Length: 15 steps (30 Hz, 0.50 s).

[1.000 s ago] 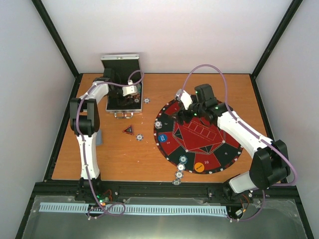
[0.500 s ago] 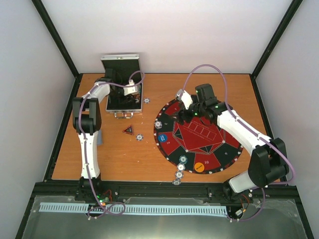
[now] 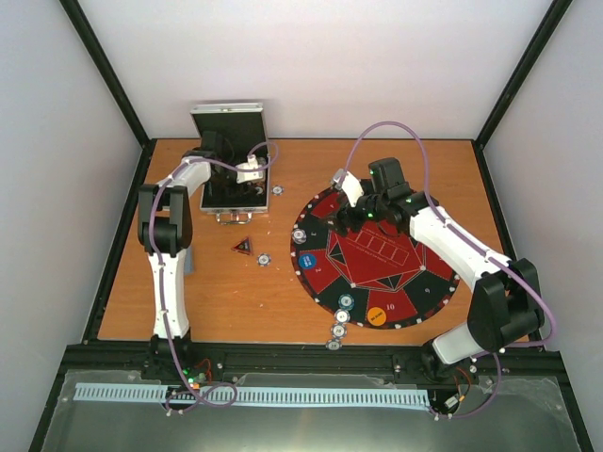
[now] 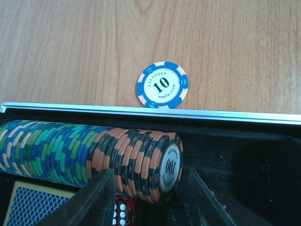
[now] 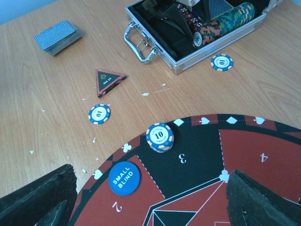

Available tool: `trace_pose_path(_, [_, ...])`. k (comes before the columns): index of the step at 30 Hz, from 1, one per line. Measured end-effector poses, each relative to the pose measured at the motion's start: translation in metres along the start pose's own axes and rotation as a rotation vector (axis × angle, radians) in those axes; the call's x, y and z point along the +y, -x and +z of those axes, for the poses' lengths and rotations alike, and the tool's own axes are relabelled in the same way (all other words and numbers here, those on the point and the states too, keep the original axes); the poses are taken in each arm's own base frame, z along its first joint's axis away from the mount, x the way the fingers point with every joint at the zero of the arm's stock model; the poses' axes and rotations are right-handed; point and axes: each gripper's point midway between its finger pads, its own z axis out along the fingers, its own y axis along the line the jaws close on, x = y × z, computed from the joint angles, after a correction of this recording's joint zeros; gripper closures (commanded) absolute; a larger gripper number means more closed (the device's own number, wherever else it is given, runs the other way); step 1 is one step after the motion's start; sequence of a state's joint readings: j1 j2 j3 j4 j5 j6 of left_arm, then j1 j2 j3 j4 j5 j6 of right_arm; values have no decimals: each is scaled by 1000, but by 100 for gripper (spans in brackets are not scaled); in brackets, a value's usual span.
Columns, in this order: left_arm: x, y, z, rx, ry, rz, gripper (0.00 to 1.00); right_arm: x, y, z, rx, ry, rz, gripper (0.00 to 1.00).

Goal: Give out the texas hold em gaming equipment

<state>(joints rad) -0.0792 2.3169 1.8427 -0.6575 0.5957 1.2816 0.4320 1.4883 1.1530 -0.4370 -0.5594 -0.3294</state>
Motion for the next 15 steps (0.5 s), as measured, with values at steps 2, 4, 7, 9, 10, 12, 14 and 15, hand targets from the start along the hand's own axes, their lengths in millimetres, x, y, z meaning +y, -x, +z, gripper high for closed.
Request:
trace_pose_path(2, [0,0,0,7,6,10,56,1,0,0,-1,3,0,14])
trace_pose_path(4, [-1,1,-1,11,9,21,56,1,0,0,-2,6,-1,14])
trace_pose_path(7, [-7,1,-4,20,5,27,55,1,0,0,-1,6,-2,14])
trace_pose_path(9, [-10,2,-5,22,-5,23,53,0,-1,1,2,7,-1,14])
trace_pose_path(10, [-11,3,-5,21,-10,20,52,0,-2,2,5,9,1,14])
trace_pose_path(12, [-15,4,-7,21,-30,8,52,0,-3,3,11,15,7,14])
trace_pose_path(14, [-21,5,-7,23,-53,-3,51,1,-5,5,17,19,12,14])
trace_pose_path(15, [-24,6,-7,25,-63,-7,51,1,-5,5,19,21,13,14])
